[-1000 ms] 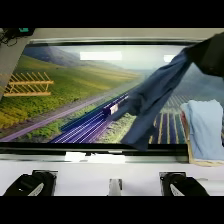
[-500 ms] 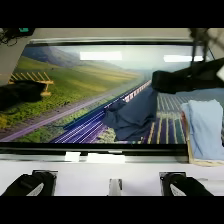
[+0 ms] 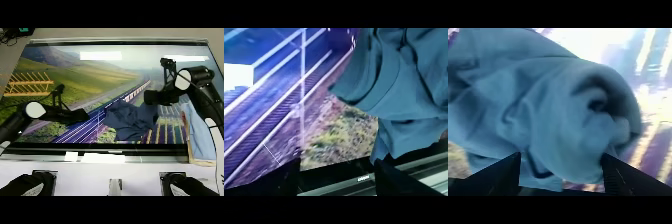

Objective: Fold the shirts.

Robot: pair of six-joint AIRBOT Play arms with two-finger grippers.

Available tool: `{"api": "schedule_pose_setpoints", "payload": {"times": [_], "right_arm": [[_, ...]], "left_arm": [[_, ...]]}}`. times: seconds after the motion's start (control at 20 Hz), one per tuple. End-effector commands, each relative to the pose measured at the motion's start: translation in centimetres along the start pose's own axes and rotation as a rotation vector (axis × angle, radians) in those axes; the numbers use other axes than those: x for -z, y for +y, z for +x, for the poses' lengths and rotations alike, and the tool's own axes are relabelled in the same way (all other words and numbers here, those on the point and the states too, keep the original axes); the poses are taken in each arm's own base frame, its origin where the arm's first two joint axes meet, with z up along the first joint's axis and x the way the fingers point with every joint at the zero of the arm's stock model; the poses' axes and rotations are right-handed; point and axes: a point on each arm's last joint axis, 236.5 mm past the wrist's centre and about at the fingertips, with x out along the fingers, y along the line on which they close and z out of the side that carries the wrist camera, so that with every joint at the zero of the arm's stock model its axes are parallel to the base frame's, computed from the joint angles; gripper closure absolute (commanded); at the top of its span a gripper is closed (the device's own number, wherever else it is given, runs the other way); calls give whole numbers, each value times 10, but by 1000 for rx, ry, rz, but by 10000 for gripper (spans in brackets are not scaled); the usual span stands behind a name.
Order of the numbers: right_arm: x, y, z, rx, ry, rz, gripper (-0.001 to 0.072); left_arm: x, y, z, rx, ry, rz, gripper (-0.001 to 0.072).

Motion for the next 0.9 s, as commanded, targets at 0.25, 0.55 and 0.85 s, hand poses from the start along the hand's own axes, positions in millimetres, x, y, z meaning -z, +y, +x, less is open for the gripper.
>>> {"api": "schedule_pose_setpoints", "payload": {"times": [0.25,0.55,0.85], "right_arm": [[56,-124,15,39,206,344,57],[107,-69,48,-170,381,304,11],[120,-45,73,-176,399,235,11]], "left_arm": [[-6,-17,70,161,56,-27,151],[-7,1,101,118,51,44,87],[-14,-26,115,140,49,154,86]]}}
